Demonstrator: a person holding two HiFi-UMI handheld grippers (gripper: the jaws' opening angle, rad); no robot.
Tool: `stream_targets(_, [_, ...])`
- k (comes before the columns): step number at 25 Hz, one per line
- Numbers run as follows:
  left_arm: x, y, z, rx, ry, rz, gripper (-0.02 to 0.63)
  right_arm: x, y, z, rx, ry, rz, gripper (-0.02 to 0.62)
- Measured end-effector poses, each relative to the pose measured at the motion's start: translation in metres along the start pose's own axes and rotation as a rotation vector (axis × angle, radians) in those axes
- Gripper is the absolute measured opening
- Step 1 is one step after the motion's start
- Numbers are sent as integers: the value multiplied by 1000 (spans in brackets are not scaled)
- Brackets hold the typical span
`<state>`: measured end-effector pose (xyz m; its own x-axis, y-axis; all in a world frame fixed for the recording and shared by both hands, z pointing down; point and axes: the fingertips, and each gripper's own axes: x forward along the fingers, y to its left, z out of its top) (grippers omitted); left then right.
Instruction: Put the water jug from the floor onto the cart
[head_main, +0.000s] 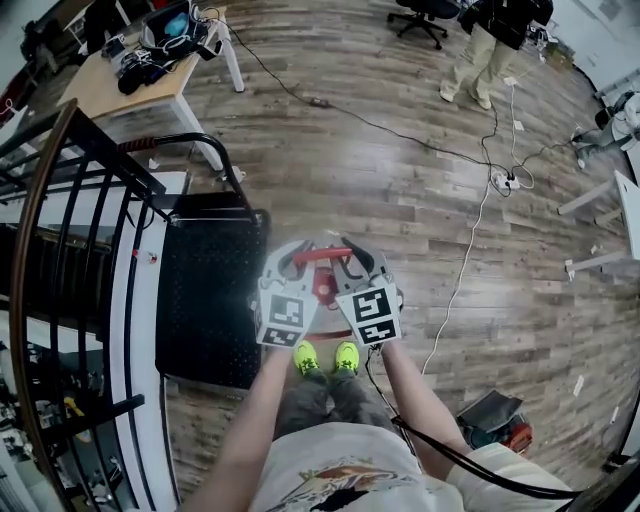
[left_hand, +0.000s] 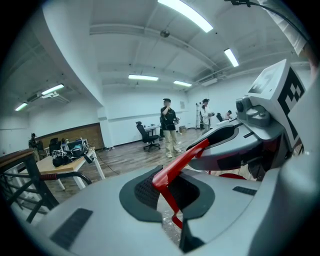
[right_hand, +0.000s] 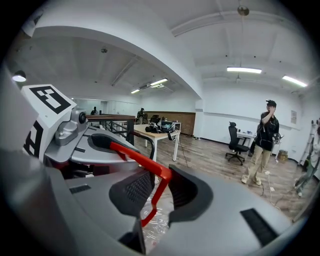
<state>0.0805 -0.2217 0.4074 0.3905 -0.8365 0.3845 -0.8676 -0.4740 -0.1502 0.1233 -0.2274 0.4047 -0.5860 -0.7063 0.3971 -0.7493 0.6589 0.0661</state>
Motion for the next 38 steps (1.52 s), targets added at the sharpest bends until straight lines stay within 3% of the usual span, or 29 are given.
stream_targets(10, [-32, 16, 23, 9, -16, 11, 32, -10, 20, 34, -16, -26, 1, 89])
stream_targets(22, [-57, 46, 11, -15, -29, 33, 32, 5, 56, 49, -44, -34, 35, 89])
stream_targets(38, [-26, 159, -1, -60, 43, 292, 32, 123, 69, 92, -104, -71, 285, 86])
